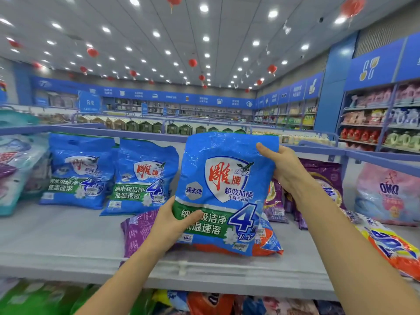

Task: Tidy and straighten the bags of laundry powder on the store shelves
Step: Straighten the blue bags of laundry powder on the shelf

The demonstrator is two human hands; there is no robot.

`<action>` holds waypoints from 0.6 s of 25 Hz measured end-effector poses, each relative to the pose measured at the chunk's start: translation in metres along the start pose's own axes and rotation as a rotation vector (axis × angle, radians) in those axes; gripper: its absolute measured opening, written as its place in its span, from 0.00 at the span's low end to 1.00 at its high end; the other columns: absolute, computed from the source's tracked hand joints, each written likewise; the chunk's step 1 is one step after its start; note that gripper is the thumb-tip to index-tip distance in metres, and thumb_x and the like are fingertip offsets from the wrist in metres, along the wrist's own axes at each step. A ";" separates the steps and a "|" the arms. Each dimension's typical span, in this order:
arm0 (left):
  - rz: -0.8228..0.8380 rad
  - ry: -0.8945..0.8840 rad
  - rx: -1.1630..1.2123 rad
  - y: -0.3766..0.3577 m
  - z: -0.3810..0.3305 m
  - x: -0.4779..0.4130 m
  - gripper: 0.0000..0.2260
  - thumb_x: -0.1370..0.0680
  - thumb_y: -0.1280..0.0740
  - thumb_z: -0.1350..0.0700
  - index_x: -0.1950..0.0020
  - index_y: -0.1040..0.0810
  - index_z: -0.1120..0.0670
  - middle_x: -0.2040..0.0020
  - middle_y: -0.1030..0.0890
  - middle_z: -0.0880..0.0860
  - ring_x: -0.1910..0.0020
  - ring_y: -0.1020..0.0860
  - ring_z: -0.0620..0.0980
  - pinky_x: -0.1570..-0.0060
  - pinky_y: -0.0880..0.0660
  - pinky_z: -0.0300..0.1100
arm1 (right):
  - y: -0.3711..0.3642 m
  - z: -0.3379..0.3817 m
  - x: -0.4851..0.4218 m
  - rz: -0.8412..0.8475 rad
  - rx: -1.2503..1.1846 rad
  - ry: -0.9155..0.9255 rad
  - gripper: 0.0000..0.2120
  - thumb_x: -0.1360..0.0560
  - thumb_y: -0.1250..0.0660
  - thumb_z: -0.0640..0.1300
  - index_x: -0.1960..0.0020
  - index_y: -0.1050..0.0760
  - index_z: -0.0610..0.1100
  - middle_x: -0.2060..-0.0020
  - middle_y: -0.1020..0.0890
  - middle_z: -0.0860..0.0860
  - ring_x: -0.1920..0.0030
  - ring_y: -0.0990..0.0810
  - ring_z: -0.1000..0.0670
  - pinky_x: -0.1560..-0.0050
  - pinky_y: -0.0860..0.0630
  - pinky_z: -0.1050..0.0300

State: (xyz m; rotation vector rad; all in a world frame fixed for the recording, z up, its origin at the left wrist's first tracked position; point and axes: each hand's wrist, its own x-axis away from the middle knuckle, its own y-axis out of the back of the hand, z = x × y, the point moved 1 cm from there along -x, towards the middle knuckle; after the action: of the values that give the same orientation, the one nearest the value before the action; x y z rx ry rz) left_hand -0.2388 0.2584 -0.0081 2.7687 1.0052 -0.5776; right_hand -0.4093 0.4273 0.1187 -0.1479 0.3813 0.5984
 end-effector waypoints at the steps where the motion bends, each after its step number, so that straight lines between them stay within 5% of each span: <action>1: 0.003 0.012 0.011 0.004 0.001 0.000 0.12 0.31 0.26 0.62 0.51 0.23 0.52 0.59 0.16 0.48 0.61 0.17 0.42 0.65 0.24 0.31 | -0.004 0.002 -0.006 -0.002 0.030 0.012 0.04 0.29 0.30 0.43 0.55 0.21 0.44 0.58 0.17 0.48 0.59 0.18 0.48 0.56 0.20 0.49; 5: 0.004 0.049 0.003 0.011 0.008 -0.001 0.10 0.30 0.27 0.61 0.52 0.23 0.51 0.59 0.15 0.48 0.60 0.17 0.44 0.64 0.23 0.33 | -0.015 -0.013 -0.019 -0.099 -0.079 0.008 0.05 0.28 0.31 0.36 0.52 0.22 0.38 0.68 0.16 0.54 0.67 0.17 0.53 0.68 0.20 0.57; 7: 0.010 0.052 -0.006 0.010 0.010 -0.001 0.09 0.30 0.27 0.60 0.52 0.22 0.52 0.58 0.15 0.49 0.58 0.17 0.47 0.61 0.22 0.35 | -0.014 -0.021 -0.020 -0.202 -0.046 0.002 0.12 0.28 0.30 0.37 0.46 0.25 0.36 0.63 0.19 0.52 0.59 0.18 0.49 0.63 0.20 0.55; 9: 0.019 0.059 -0.002 0.010 0.012 -0.002 0.10 0.30 0.27 0.60 0.51 0.22 0.52 0.58 0.15 0.49 0.58 0.17 0.48 0.61 0.21 0.36 | -0.013 -0.014 -0.024 -0.297 0.272 0.158 0.18 0.29 0.28 0.42 0.43 0.27 0.38 0.55 0.23 0.53 0.47 0.22 0.47 0.49 0.24 0.51; 12: 0.041 0.051 -0.005 0.009 0.011 -0.001 0.11 0.30 0.27 0.59 0.50 0.22 0.53 0.58 0.15 0.49 0.58 0.17 0.47 0.62 0.21 0.36 | -0.034 0.013 -0.027 -0.258 0.839 0.542 0.20 0.29 0.29 0.53 0.42 0.26 0.45 0.47 0.21 0.51 0.43 0.26 0.48 0.41 0.30 0.48; 15: 0.059 0.037 -0.002 0.004 0.007 0.000 0.10 0.30 0.27 0.60 0.51 0.23 0.53 0.59 0.15 0.48 0.60 0.17 0.45 0.64 0.23 0.33 | -0.076 0.027 -0.034 0.067 1.116 0.447 0.21 0.25 0.40 0.61 0.42 0.26 0.46 0.51 0.22 0.53 0.49 0.25 0.49 0.48 0.28 0.51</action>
State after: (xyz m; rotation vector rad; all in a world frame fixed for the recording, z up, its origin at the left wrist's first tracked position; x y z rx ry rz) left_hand -0.2385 0.2532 -0.0145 2.8067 0.9278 -0.5189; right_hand -0.3831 0.3541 0.1587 0.8174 1.1015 0.3428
